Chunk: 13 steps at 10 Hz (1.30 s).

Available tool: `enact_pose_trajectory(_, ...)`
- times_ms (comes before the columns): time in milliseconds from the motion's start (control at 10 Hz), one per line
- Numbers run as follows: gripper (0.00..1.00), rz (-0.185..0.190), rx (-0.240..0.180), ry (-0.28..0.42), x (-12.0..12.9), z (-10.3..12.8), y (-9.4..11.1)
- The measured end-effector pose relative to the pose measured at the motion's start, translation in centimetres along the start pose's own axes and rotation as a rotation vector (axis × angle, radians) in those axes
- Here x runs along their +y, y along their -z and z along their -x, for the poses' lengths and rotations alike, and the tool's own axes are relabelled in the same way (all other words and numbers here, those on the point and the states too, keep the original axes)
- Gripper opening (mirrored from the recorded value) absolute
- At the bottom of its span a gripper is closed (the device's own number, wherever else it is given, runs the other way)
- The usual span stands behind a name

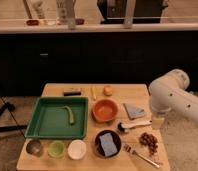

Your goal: Place fork in paper cup

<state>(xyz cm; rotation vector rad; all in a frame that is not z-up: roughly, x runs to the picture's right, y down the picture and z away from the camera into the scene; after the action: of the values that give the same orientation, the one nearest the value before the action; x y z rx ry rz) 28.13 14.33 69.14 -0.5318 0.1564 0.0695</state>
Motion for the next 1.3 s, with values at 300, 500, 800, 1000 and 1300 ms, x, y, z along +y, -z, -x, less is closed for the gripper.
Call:
enact_pose_trajectory(300,0.80,-0.035,-0.033,-0.059,3.5,0.6,-1.5)
enact_pose_trajectory(500,0.80,-0.042,-0.106,-0.096,5.2,0.9,-1.6)
enact_pose_trajectory(800,0.80,-0.016,-0.265,-0.137,7.5,1.9,-1.6)
enact_pose_trajectory(1000,0.80,-0.001,-0.307,-0.149,8.3,2.3,-1.4)
enact_pose_trajectory(1300,0.80,-0.001,-0.307,-0.146,8.2,2.4,-1.4)
